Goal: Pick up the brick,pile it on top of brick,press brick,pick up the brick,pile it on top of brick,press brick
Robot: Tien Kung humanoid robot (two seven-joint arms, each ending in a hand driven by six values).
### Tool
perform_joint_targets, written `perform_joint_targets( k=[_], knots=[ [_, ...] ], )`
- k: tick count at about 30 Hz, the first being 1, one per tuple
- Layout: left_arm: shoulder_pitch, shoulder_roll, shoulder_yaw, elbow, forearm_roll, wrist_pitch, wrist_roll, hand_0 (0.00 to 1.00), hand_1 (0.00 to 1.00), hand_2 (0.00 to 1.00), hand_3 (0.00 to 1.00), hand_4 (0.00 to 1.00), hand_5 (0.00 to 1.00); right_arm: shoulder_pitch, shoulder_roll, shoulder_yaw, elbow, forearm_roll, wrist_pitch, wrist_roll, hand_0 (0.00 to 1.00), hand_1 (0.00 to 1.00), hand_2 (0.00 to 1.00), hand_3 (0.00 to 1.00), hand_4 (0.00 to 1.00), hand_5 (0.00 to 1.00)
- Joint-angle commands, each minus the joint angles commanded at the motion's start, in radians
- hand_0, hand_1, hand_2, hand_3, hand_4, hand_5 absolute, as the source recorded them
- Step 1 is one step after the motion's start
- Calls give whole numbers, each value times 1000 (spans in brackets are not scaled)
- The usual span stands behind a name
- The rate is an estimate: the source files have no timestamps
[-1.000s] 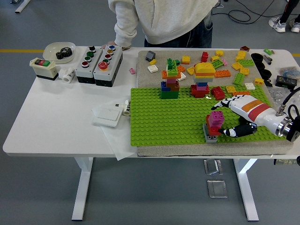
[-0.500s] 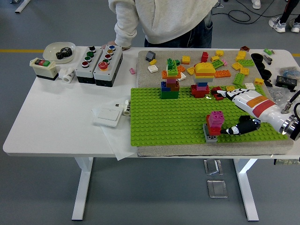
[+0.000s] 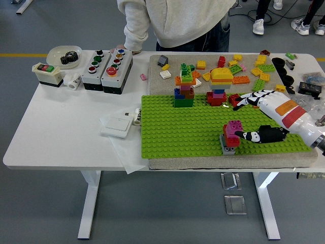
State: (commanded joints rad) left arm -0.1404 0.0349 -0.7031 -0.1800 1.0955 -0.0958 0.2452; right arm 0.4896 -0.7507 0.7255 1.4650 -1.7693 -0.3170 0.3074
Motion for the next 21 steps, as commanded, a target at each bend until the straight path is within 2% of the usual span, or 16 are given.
perform_joint_targets(
  k=[21],
  knots=[
    [3, 2, 4, 0, 2, -2, 0, 794, 711, 593, 534, 523, 508, -6, 5, -13, -23, -24, 22, -10, 728, 691, 736, 596, 817, 526]
  ],
)
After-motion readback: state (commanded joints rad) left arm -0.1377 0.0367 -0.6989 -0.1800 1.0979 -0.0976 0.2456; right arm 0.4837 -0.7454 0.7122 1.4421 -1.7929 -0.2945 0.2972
